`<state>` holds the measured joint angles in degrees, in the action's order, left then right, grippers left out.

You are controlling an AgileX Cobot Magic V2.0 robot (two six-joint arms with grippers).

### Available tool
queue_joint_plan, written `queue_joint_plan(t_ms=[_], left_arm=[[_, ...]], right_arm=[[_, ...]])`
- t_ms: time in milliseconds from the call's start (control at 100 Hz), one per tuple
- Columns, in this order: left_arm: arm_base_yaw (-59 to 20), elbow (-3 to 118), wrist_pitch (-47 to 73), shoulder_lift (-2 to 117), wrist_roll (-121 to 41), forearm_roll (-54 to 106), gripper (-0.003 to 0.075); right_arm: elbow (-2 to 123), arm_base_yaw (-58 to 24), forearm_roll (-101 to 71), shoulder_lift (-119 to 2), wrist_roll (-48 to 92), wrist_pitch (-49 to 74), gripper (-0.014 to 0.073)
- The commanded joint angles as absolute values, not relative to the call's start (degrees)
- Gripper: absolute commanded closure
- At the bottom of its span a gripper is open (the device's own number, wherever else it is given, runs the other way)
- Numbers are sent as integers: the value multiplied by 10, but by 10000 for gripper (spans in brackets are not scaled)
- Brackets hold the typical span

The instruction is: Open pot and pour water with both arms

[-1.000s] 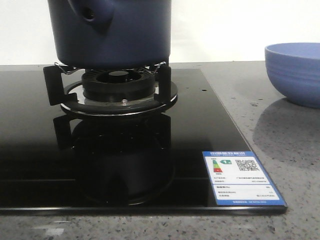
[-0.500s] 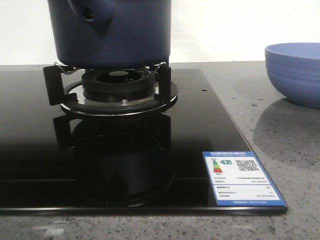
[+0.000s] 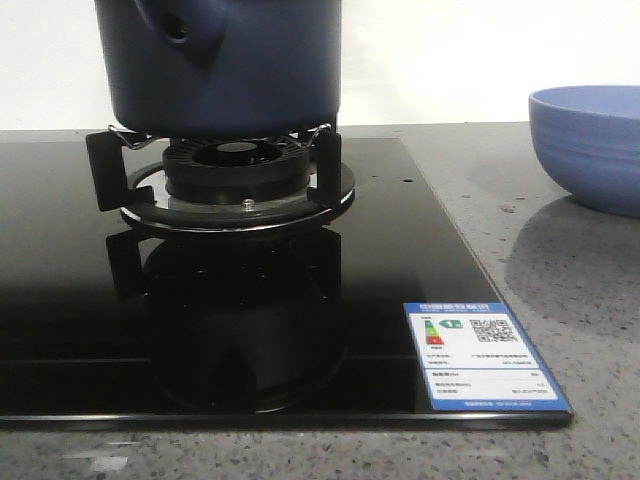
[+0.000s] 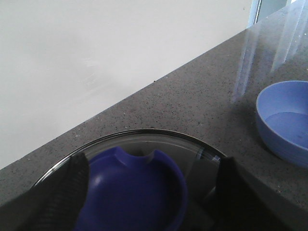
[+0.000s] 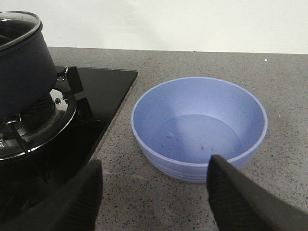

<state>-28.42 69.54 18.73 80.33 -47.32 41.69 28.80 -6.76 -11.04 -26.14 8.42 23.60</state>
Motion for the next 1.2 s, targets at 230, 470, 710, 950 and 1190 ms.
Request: queue_joint_plan(t_ms=[230,470,710,950,1190], left_arm=[[-243,707,197,766,-467,423,181],[-238,707,222,764,-512,487,182],[-238,707,235,774,-547,504,185],[-238,707,230,782,-587,527,186],[-238,707,224,789,-590,527,207]], right_arm=[[309,-67,-107,-269,89,197,176],[309,-67,-107,-269,89,194,176],[309,-67,-107,-269,89,194,176],[309,-67,-107,-269,89,194,176],[309,-67,-108,-269,89,193,176]])
